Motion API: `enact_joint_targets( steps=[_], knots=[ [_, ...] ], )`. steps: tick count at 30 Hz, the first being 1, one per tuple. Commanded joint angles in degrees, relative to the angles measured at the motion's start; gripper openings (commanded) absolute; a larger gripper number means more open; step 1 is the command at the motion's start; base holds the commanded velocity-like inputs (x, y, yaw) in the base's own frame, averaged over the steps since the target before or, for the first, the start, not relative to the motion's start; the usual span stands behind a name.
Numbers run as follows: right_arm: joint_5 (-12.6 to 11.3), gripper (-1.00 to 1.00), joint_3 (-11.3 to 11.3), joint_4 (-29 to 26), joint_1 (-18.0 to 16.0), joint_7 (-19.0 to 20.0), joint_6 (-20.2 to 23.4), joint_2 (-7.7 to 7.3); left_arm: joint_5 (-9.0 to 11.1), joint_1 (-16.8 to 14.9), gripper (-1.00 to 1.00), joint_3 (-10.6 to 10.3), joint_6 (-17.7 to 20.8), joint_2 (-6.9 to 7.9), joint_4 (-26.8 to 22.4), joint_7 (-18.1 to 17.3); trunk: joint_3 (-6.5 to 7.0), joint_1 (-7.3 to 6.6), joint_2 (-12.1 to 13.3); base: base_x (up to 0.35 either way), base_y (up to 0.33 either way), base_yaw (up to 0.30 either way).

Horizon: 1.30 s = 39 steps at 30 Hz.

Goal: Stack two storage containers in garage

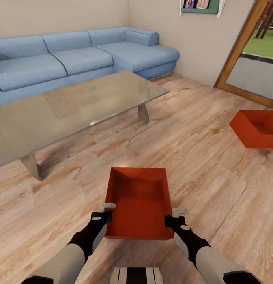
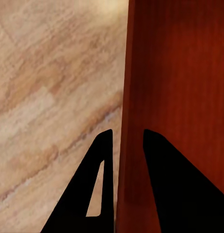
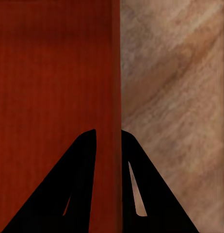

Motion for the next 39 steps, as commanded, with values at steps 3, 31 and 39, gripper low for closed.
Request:
enact_joint_targets(
  steps=[3,31,39],
  knots=[
    [-0.3,-1.00,-0.1,0.0,0.0,-0.3,-0.3,-0.06,-0.5,0.0,-1.00,-0.4,0.5,0.10,-0.1,0.8,0.51,-0.67,1.2,0.000,0.000,0.000],
    [-0.4,-1.00,-0.1,0.0,-0.1,-0.6,-0.4,-0.07,-0.5,0.0,-1.00,-0.4,0.5,0.10,-0.1,0.8,5.54,-6.82,12.4,0.000,0.000,0.000],
    [-0.4,-1.00,-0.1,0.0,0.0,-0.8,-0.4,-0.07,-0.5,0.0,-1.00,-0.3,0.5,0.10,-0.1,0.8,6.97,-8.58,15.6,0.000,0.000,0.000]
  ],
)
